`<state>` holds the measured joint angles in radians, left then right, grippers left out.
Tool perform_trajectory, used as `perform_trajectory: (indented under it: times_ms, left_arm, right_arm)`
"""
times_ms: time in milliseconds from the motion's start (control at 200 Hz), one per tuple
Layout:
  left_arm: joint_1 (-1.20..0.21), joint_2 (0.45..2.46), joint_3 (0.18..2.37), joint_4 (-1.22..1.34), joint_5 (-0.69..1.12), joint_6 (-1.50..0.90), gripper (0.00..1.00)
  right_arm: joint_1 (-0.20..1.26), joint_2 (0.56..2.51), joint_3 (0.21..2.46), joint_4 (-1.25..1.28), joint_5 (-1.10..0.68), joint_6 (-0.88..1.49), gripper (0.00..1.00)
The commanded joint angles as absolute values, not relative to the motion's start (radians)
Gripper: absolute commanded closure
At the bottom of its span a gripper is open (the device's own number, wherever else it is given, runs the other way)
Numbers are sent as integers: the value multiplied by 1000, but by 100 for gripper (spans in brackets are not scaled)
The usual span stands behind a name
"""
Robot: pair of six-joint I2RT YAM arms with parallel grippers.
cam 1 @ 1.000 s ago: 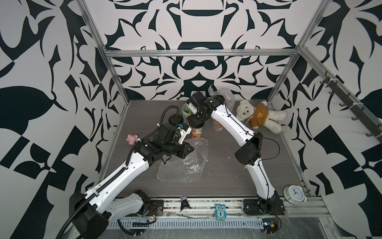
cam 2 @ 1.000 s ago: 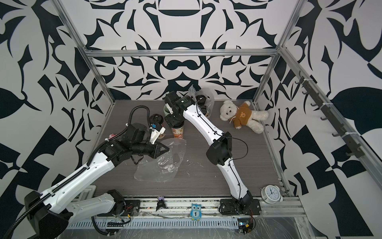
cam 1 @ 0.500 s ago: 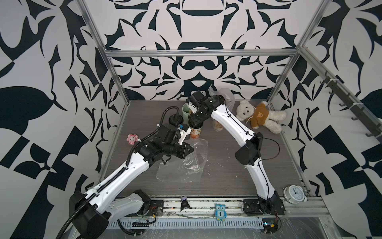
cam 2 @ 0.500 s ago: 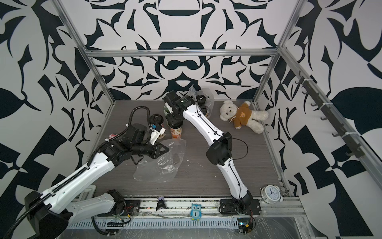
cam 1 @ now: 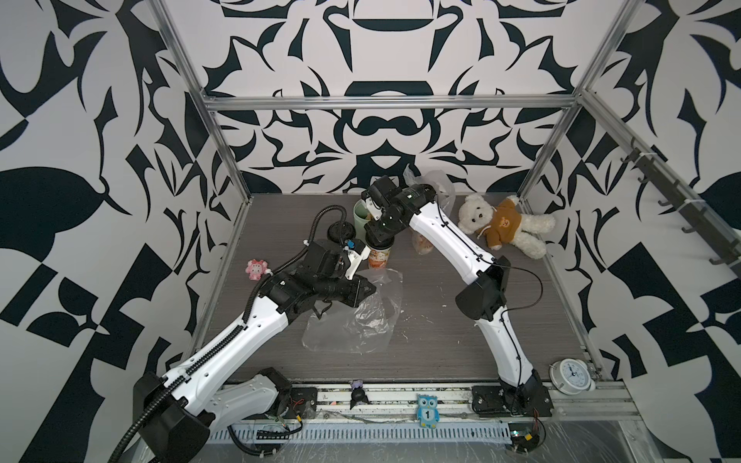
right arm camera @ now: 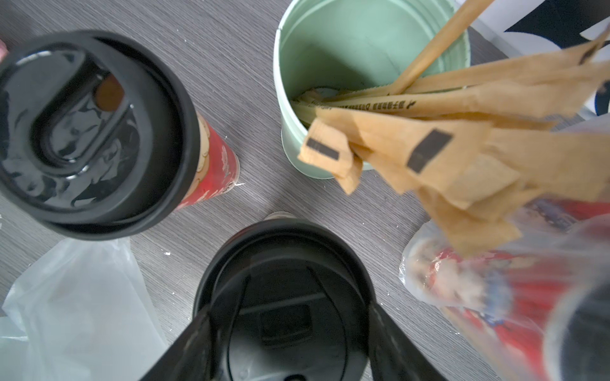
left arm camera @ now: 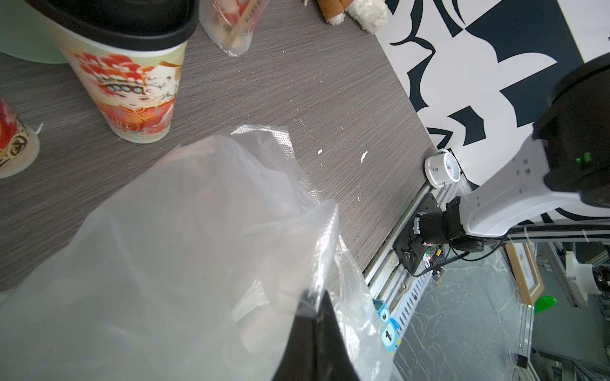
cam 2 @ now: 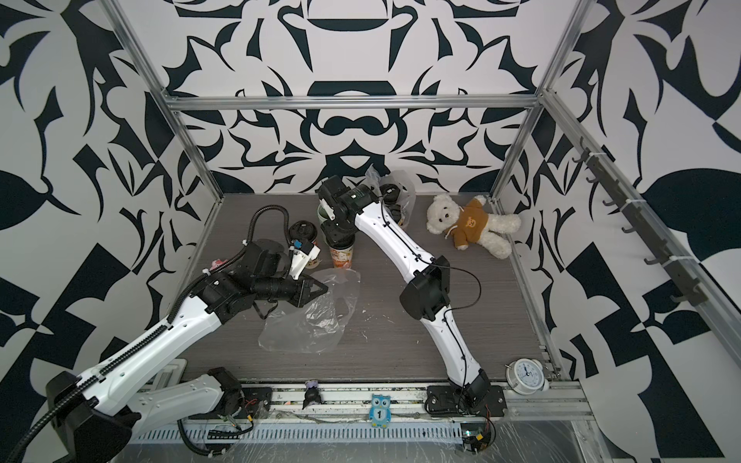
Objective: Pack milk tea into plastic carrier bags
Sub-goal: Pick up the milk tea cup at the center of the board.
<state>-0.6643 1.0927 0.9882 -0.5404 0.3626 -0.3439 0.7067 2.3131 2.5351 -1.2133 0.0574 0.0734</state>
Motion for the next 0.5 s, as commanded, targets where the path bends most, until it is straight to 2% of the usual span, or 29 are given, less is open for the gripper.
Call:
perform_trajectory:
  times_ms: [0,495]
  left_arm:
    - [-658,1080,966,-513,369,-360,100]
    - [-657,1098,960,-438,344,-412,100]
  right_arm:
    - [710,2210,2562,-1239,74,54,47]
    - [710,2061,2570,-1291,98,29,52]
